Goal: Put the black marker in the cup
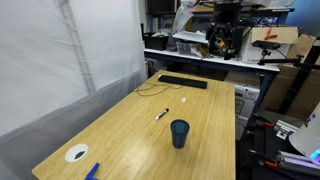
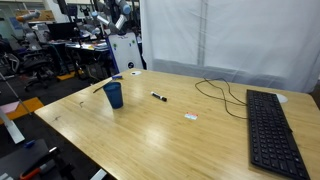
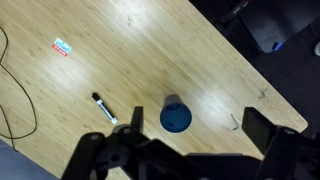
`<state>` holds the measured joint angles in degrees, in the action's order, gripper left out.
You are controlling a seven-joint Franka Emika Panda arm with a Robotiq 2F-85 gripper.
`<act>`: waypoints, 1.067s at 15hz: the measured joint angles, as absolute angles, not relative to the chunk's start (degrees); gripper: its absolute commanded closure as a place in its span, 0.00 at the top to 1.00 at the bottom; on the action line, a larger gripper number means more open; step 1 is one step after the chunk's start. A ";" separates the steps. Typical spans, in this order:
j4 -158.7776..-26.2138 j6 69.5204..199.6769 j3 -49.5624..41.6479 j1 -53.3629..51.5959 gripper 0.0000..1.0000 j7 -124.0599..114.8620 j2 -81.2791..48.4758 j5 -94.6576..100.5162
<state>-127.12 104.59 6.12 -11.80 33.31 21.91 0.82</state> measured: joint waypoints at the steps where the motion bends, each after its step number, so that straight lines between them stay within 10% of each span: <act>1: -127.26 104.59 6.12 -11.83 1.00 33.31 21.87 0.81; 16: -124.05 128.69 5.95 -11.74 1.00 65.23 -3.87 1.03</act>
